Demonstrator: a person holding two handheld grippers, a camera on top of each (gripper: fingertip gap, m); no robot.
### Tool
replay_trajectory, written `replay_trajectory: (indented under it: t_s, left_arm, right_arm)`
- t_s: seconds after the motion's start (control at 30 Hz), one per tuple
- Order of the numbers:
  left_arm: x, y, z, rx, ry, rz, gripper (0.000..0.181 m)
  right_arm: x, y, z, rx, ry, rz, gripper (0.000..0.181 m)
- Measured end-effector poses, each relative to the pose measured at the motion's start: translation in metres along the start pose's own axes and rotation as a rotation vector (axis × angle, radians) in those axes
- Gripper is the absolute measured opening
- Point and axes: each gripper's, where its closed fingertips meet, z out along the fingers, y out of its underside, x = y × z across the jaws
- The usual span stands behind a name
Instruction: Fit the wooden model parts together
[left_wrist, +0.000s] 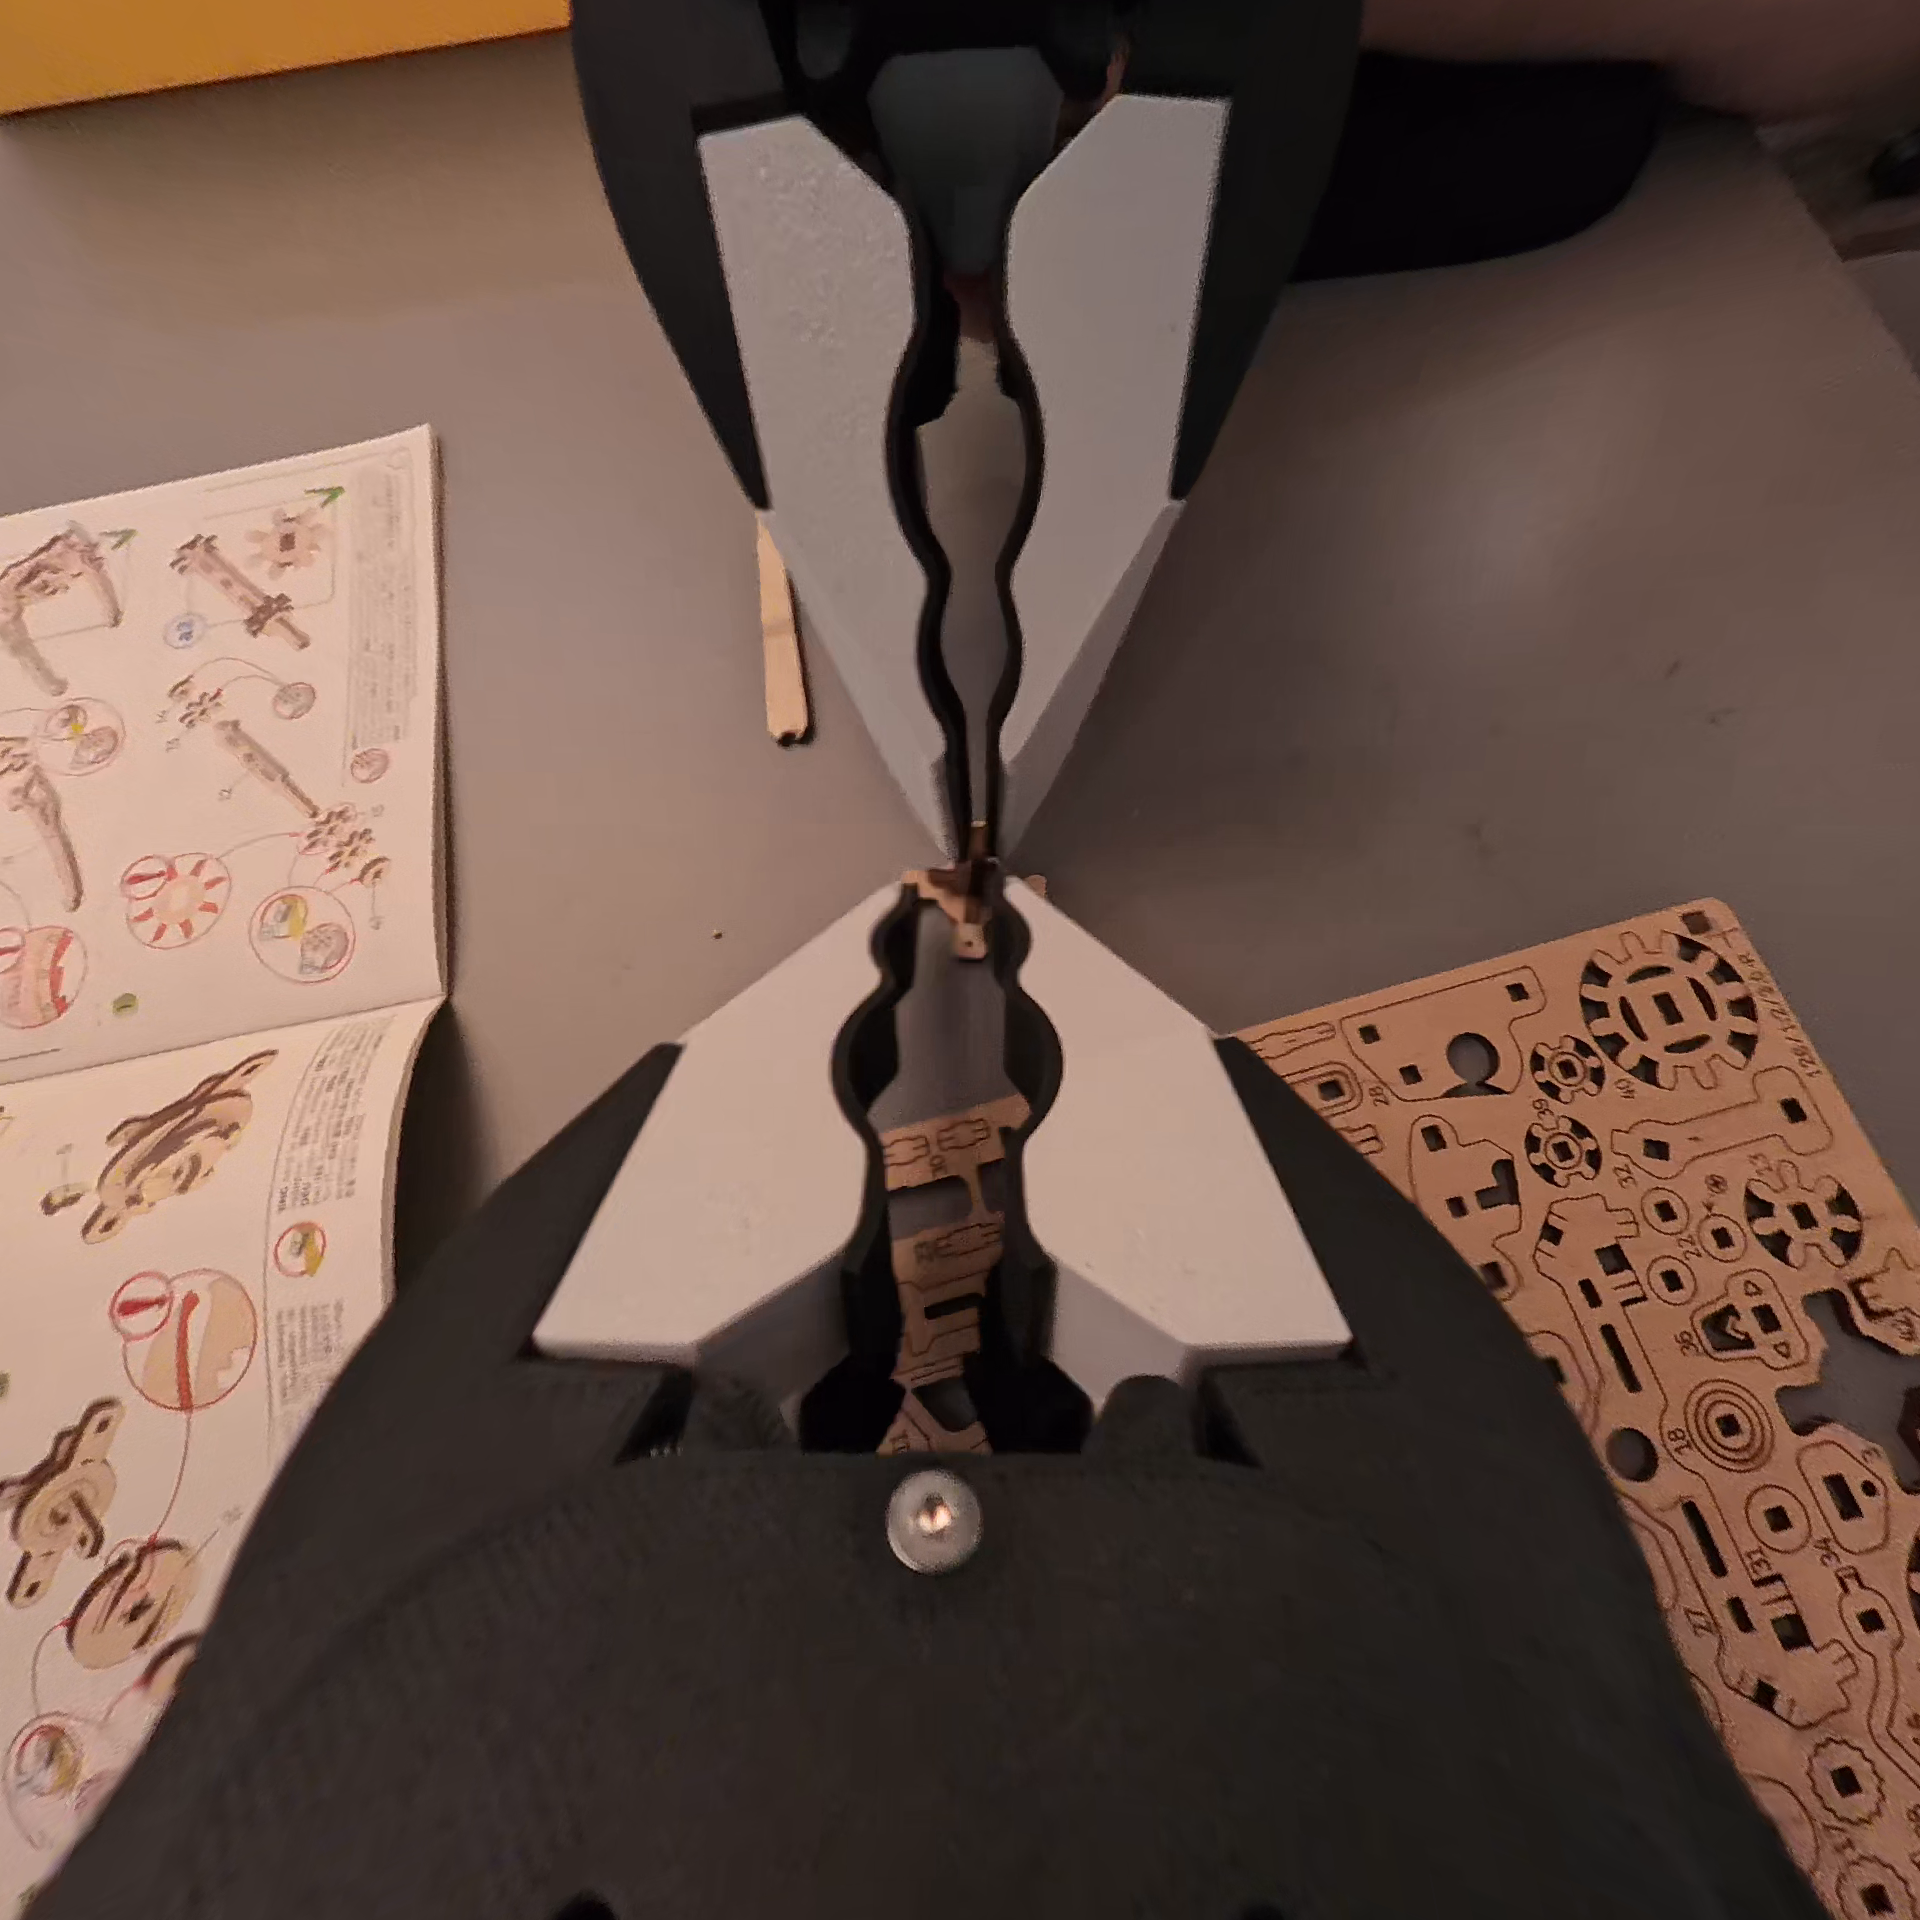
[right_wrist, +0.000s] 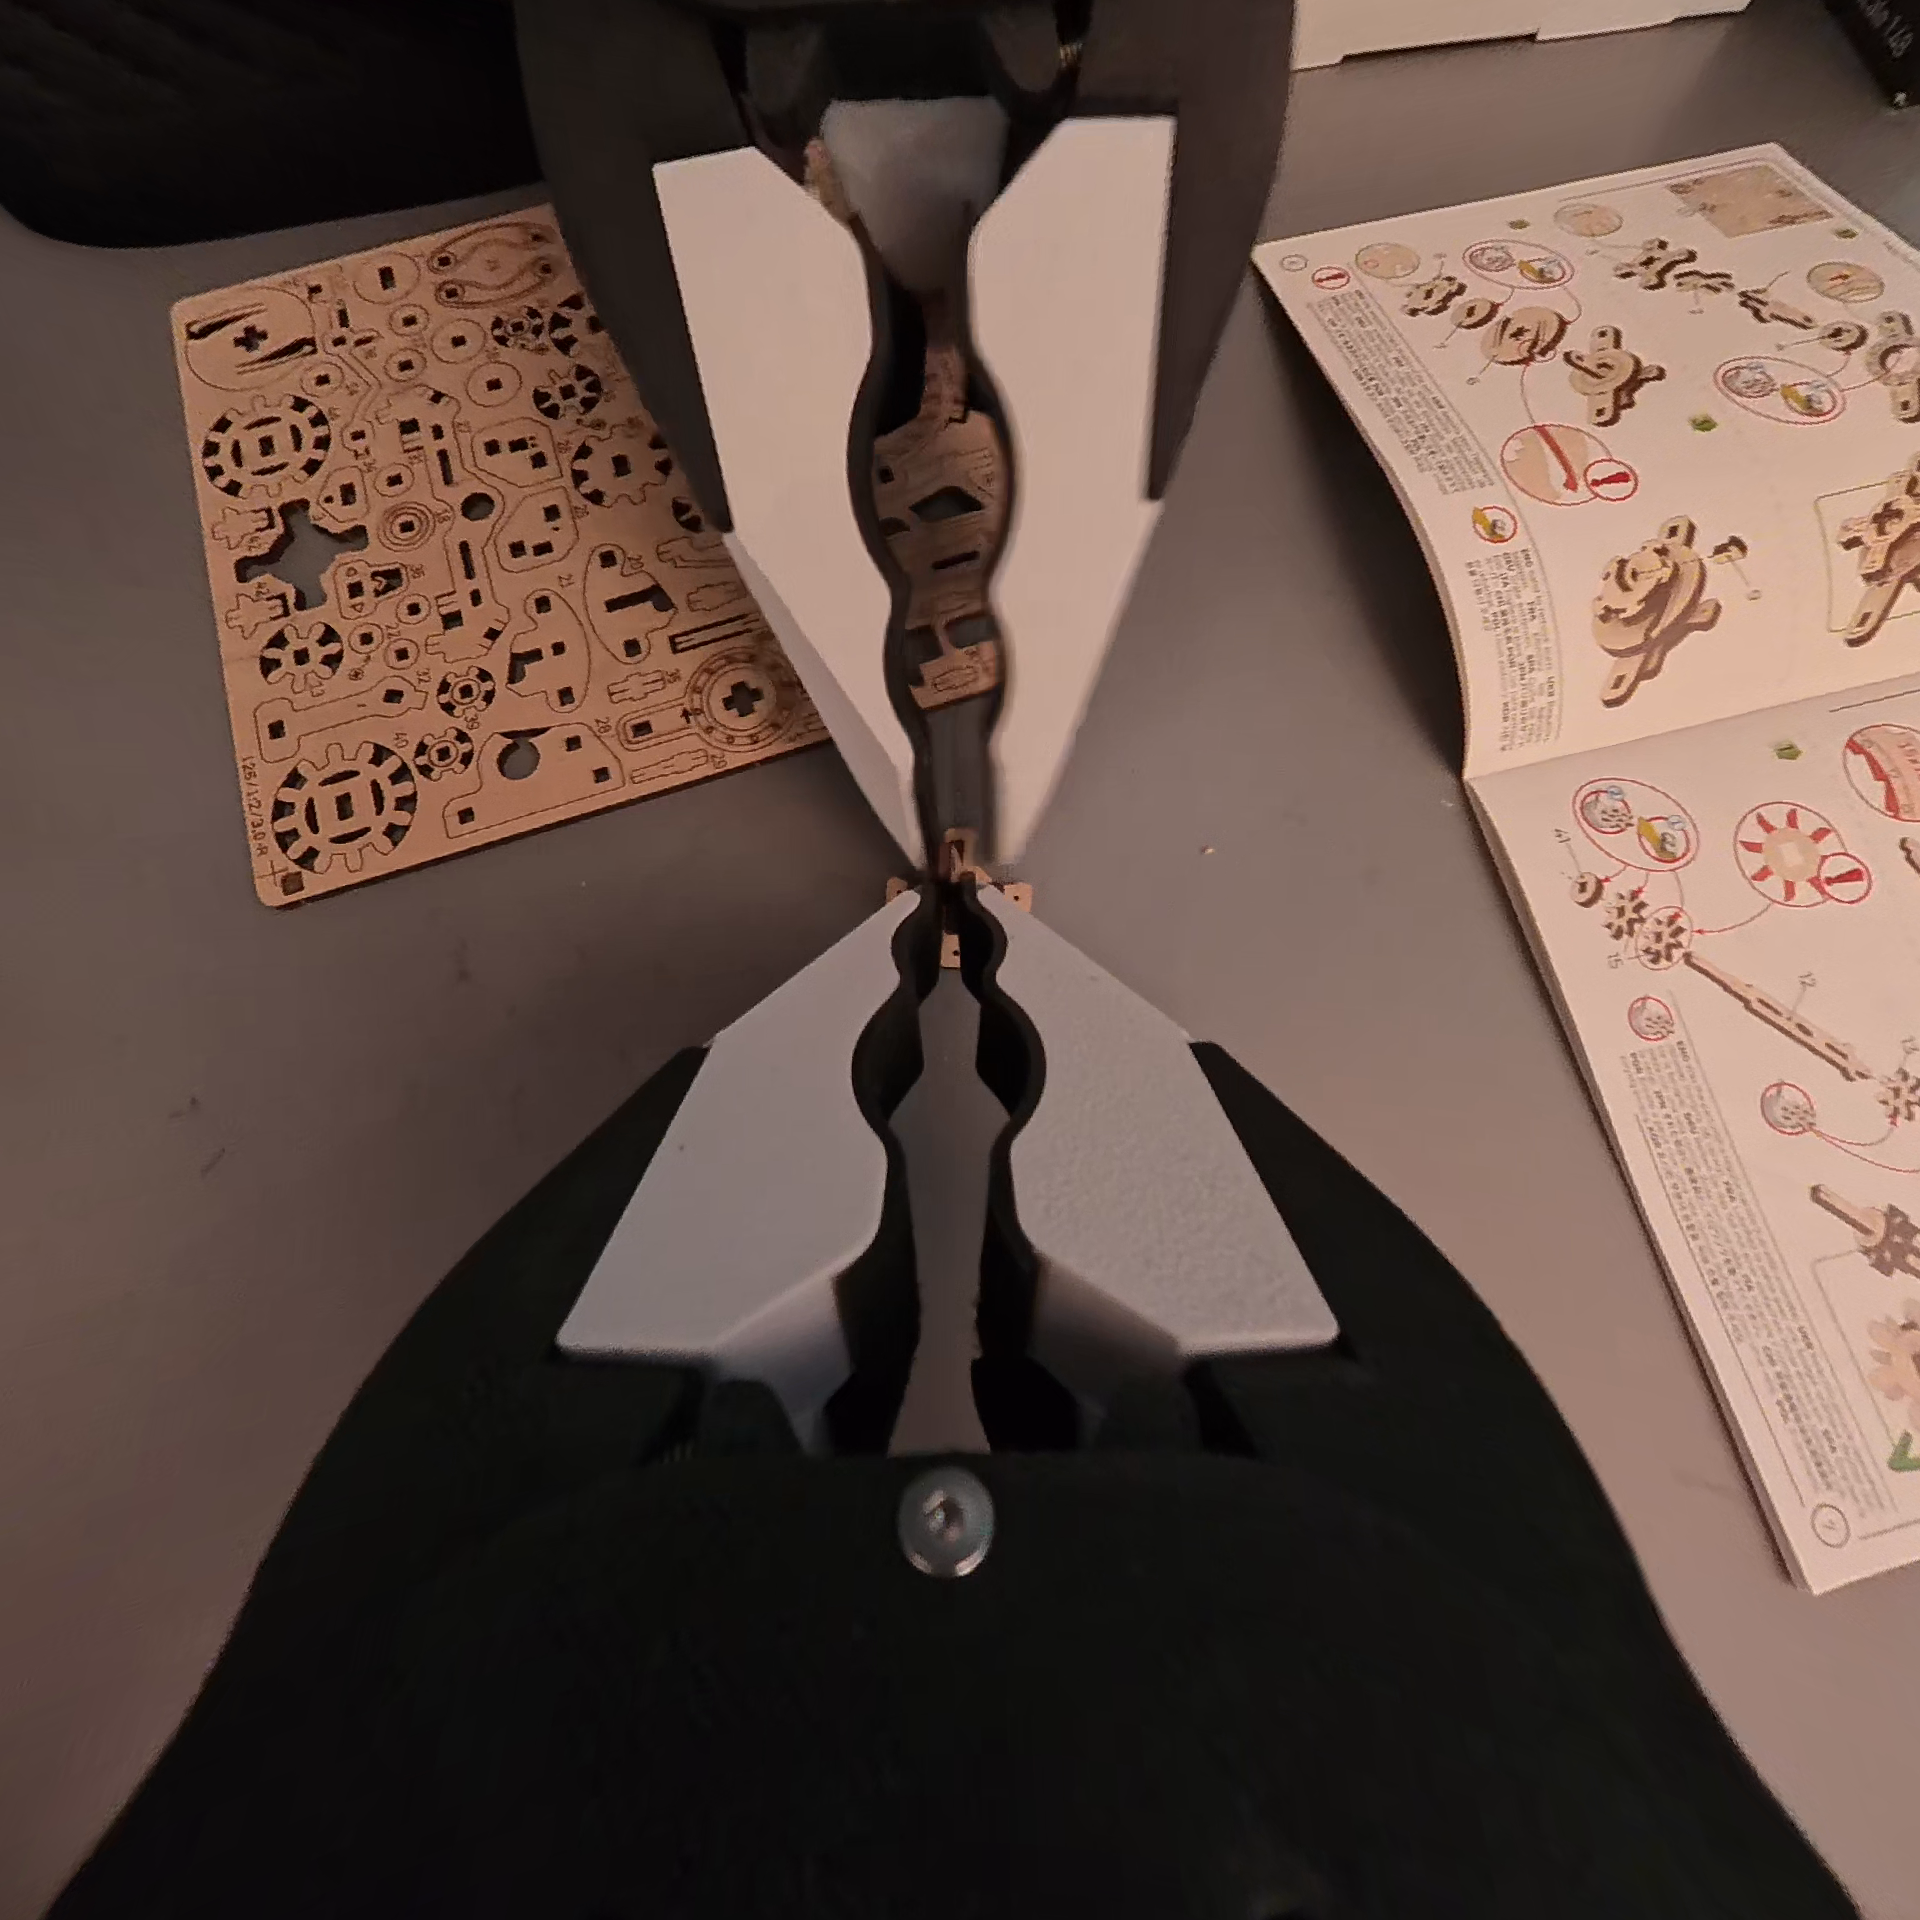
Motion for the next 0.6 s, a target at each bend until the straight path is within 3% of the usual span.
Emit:
replay_trajectory:
  t_s: [0.6]
  left_arm:
    - [0.0072, 0.0042, 0.0044, -0.062, 0.003, 0.014, 0.001]
  right_arm:
    - [-0.0042, 0.0003, -0.0001, -0.006, -0.008, -0.021, 0.001]
